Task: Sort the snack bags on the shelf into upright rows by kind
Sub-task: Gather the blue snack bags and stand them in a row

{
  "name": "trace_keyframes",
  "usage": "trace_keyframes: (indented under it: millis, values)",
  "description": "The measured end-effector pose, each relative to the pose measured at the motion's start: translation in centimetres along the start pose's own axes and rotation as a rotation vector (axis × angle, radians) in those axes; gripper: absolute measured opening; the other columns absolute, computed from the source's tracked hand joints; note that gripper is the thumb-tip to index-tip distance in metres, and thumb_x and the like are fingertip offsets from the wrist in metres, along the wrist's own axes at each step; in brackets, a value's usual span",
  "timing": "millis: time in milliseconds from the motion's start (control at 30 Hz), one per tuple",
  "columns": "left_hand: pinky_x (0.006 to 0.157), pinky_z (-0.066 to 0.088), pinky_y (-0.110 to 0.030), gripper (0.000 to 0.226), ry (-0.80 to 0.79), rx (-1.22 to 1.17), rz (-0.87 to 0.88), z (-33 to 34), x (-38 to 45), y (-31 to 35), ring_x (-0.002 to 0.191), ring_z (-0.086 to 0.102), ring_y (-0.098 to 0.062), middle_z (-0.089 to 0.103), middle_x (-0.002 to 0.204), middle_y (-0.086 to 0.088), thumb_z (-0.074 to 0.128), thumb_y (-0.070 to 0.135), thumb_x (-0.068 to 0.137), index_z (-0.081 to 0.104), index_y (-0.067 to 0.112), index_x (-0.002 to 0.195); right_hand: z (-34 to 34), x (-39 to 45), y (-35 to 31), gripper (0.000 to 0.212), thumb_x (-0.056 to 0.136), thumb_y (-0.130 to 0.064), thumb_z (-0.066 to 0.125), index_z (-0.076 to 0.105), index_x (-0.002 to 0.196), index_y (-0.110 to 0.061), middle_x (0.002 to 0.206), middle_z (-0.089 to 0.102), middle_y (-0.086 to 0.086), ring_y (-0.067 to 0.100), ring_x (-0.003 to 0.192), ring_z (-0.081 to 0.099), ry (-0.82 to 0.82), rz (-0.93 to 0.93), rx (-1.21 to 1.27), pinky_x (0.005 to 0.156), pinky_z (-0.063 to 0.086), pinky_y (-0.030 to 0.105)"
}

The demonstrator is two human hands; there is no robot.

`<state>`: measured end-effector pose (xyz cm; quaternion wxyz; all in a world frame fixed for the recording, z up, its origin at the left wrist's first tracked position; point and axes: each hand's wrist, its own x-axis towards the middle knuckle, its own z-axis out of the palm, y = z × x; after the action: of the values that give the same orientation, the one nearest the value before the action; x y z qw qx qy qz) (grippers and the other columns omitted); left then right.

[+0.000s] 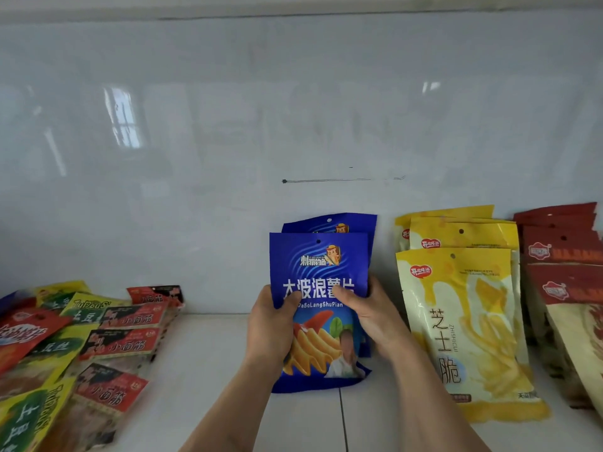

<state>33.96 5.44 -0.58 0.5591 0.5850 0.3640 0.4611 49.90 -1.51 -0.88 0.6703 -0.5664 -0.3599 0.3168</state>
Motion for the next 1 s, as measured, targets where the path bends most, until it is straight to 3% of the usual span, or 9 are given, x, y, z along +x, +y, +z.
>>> trace_keyframes:
  millis: [167, 267, 333, 500, 633, 800, 933, 1000]
  values:
    - [0.059, 0.06, -0.023, 0.024, -0.064, -0.008, -0.047, 0.2, -0.1, 0.0, 0.078, 0.076, -0.008, 0.075, 0.098, 0.008, 0.072, 0.037, 0.091, 0.057, 0.027, 0.107, -0.1, 1.0, 1.0, 0.05, 0.076, -0.03, 0.084, 0.059, 0.118, -0.022, 0.101, 0.078, 0.002, 0.022, 0.088, 0.077, 0.092, -0.033, 0.044, 0.078, 0.062, 0.043]
    - [0.072, 0.064, -0.029, 0.059, -0.242, 0.102, -0.097, -1.1, -0.1, -1.1, 0.092, 0.074, -0.011, 0.07, 0.109, 0.01, 0.084, 0.032, 0.078, 0.048, 0.03, 0.123, -0.3, 1.2, 1.1, 0.042, 0.079, -0.025, 0.082, 0.059, 0.114, -0.026, 0.101, 0.078, 0.0, 0.019, 0.089, 0.076, 0.117, -0.064, 0.069, 0.075, 0.062, 0.039]
    - [0.074, 0.062, -0.025, 0.069, -0.343, 0.257, -0.091, -1.7, 0.0, -1.8, 0.095, 0.071, -0.008, 0.068, 0.11, 0.015, 0.089, 0.025, 0.074, 0.044, 0.034, 0.125, -0.2, 1.3, 1.1, 0.039, 0.081, -0.023, 0.08, 0.059, 0.113, -0.027, 0.102, 0.077, -0.001, 0.017, 0.089, 0.076, 0.131, -0.069, 0.073, 0.072, 0.061, 0.036]
    - [0.086, 0.062, -0.036, 0.051, -0.287, 0.394, -0.063, -1.3, 1.0, -3.1, 0.096, 0.07, -0.006, 0.071, 0.109, 0.016, 0.088, 0.032, 0.075, 0.052, 0.038, 0.11, 0.3, 1.3, 0.9, 0.04, 0.08, -0.029, 0.081, 0.057, 0.112, -0.028, 0.097, 0.077, -0.003, 0.014, 0.082, 0.076, 0.161, -0.056, 0.085, 0.061, 0.06, 0.027]
    - [0.087, 0.06, -0.04, 0.043, -0.218, 0.441, -0.028, -0.8, 1.1, -4.0, 0.094, 0.07, -0.008, 0.072, 0.107, 0.017, 0.083, 0.038, 0.08, 0.056, 0.034, 0.112, 0.2, 1.3, 1.0, 0.053, 0.072, -0.048, 0.078, 0.057, 0.117, -0.03, 0.103, 0.076, -0.004, 0.013, 0.086, 0.076, 0.17, -0.042, 0.024, 0.071, 0.063, 0.034]
    - [0.085, 0.06, -0.038, 0.038, -0.181, 0.493, 0.047, -0.6, 1.0, -4.3, 0.094, 0.068, -0.004, 0.071, 0.105, 0.02, 0.082, 0.043, 0.08, 0.053, 0.039, 0.104, 0.4, 1.2, 1.2, 0.057, 0.071, -0.052, 0.077, 0.06, 0.117, -0.024, 0.102, 0.077, -0.003, 0.013, 0.085, 0.076, 0.177, -0.011, -0.054, 0.07, 0.061, 0.032]
    - [0.083, 0.058, -0.03, 0.041, -0.184, 0.544, 0.109, -0.5, 0.6, -4.3, 0.098, 0.066, -0.003, 0.068, 0.113, 0.021, 0.078, 0.045, 0.084, 0.05, 0.042, 0.113, 0.4, 1.1, 1.5, 0.04, 0.075, -0.059, 0.07, 0.062, 0.101, -0.029, 0.095, 0.077, -0.005, 0.013, 0.081, 0.076, 0.183, 0.042, -0.197, 0.077, 0.062, 0.037]
    - [0.083, 0.057, -0.03, 0.043, -0.181, 0.571, 0.116, -0.4, 0.6, -4.2, 0.1, 0.066, -0.005, 0.067, 0.115, 0.02, 0.076, 0.047, 0.084, 0.05, 0.041, 0.118, 0.5, 1.1, 1.6, 0.042, 0.074, -0.061, 0.069, 0.062, 0.1, -0.029, 0.094, 0.076, -0.006, 0.013, 0.081, 0.075, 0.208, 0.034, -0.234, 0.079, 0.062, 0.039]
